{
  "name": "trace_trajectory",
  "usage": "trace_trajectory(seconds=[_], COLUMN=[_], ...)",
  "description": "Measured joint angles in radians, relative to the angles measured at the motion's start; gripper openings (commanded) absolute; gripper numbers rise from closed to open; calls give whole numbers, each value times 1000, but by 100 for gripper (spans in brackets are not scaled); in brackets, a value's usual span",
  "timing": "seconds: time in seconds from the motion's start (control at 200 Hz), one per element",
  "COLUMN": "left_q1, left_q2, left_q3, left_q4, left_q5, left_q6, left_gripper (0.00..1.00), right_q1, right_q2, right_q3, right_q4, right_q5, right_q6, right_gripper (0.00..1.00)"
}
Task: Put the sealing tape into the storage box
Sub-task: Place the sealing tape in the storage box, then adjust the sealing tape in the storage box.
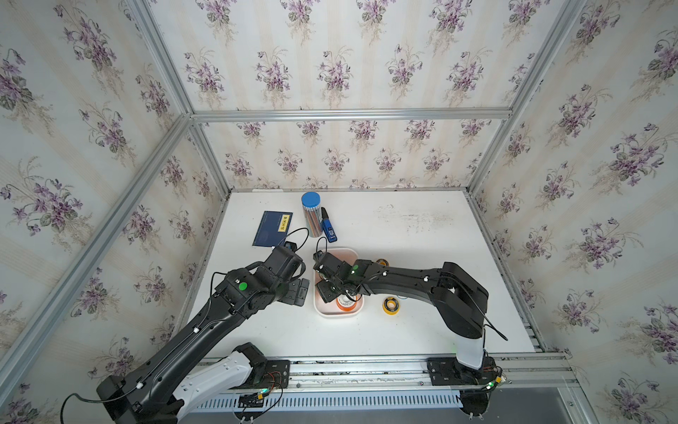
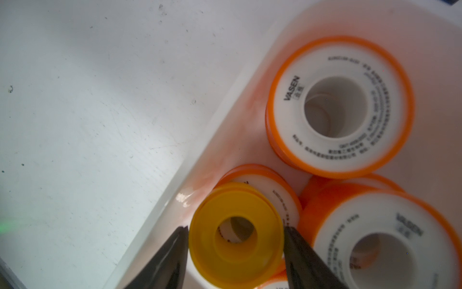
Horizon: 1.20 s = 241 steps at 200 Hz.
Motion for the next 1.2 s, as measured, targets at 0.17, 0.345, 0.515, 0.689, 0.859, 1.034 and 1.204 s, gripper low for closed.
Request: trace_trajectory(seconds=[0.17,0.345,0.515,0.689,0.859,1.034,1.204], left_q1=[0,0,0,0,0,0,0], left_q2=[2,2,2,2,3,5,5], left_q3=[0,0,0,0,0,-1,-1], left_q4=[0,0,0,0,0,0,0], left_q5=[0,-1,-1,-4,-5,-5,-5], left_q6=[0,0,0,0,0,0,0], left_gripper=[100,100,100,100,100,100,100], right_q1=[3,8,23,40,48,57,61], right_q2=[-1,-22,-39,-36,-2,29,35], right_q3=[1,-1,-4,1,28,52,55], right_q4=[-2,-3,-3,-16,-32,-55,-63], right_q5=[4,23,48,69,106,157,187], right_q6=[0,0,0,0,-3,-8,-9], right_gripper=[65,65,63,63,63,63,63])
